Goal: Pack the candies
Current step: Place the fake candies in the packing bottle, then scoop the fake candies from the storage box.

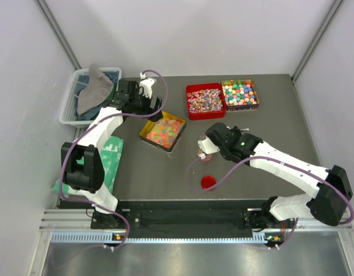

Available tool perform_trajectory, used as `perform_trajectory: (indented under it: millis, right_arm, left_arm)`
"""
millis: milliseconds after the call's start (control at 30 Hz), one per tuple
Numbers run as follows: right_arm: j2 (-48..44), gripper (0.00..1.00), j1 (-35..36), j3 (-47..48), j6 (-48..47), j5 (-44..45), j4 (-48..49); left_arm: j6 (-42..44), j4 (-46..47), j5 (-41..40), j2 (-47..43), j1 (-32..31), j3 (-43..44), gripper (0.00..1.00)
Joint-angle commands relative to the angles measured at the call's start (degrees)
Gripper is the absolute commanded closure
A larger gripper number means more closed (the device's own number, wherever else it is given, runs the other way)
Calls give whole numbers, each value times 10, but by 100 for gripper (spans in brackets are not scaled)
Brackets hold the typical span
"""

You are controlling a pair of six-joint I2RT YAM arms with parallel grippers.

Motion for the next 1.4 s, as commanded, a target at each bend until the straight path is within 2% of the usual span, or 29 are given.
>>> perform_trajectory:
  millis: [0,267,367,400,533,800,1067,1367]
  right_arm:
    - [0,100,7,22,-7,17,28]
    - [3,100,7,112,56,-44,-26]
    - [16,100,4,148,97,-82,-36]
    - [20,100,3,155,108,-93,-37]
    - [43,100,3,180,153,-133,-18]
    - [72,100,3,183,179,-143,27]
    - [80,100,9,196,191,-153,40]
    - [71,100,24,226,215,-181,27]
  left_arm:
    - [1,21,9,-16,-2,-6,1]
    - [-5,15,67,-20,-2,3,1]
    - [-6,0,133,-21,-2,15,1]
    - [-6,-8,179,-19,-4,25,1]
    - [-19,-20,258,-15,-11,40,1]
    - [-61,-20,352,-9,-22,71,1]
    - [-64,-18,339,5,-48,74,1]
    - [-63,-18,283,33,-67,83,1]
